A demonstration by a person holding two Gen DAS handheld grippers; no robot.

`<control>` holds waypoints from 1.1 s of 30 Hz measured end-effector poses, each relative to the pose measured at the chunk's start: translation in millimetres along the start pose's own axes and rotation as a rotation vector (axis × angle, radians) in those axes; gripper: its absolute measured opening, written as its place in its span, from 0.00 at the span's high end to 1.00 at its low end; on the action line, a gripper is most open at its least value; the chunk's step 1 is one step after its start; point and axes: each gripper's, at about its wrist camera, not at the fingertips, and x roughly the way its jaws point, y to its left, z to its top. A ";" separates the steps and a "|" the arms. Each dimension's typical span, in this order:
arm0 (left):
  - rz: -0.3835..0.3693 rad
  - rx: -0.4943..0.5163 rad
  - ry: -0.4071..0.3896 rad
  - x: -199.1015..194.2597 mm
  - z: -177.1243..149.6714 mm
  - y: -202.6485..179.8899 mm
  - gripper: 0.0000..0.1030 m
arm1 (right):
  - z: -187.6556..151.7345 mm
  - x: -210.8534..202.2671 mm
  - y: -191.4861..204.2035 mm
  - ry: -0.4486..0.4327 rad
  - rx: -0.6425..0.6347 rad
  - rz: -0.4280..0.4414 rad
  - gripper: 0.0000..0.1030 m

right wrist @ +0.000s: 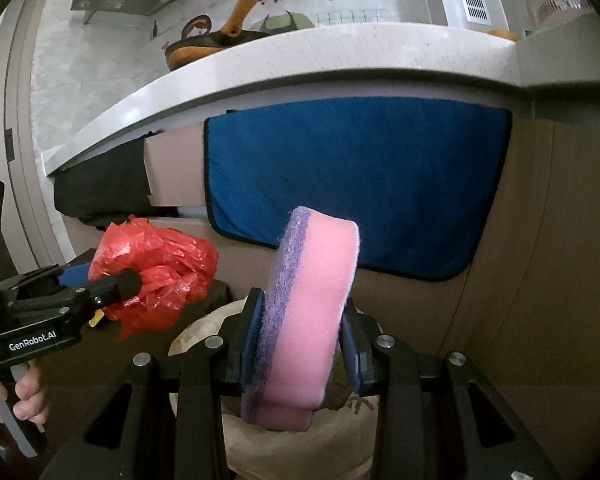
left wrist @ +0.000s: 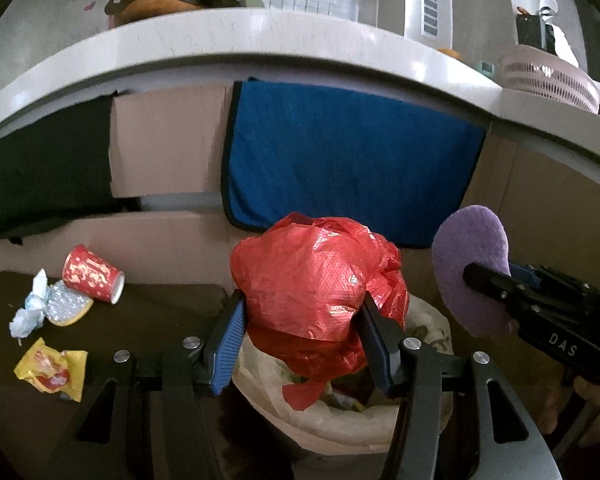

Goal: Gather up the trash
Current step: 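Lift the red bag with the left gripper while the right gripper carries the sponge toward the bin, then open both grippers over the bin to drop the red bag and sponge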

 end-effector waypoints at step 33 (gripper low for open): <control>-0.016 -0.036 0.183 77.3 -26.1 7.0 0.47 | -22.7 64.1 -15.3 0.121 0.079 0.028 0.68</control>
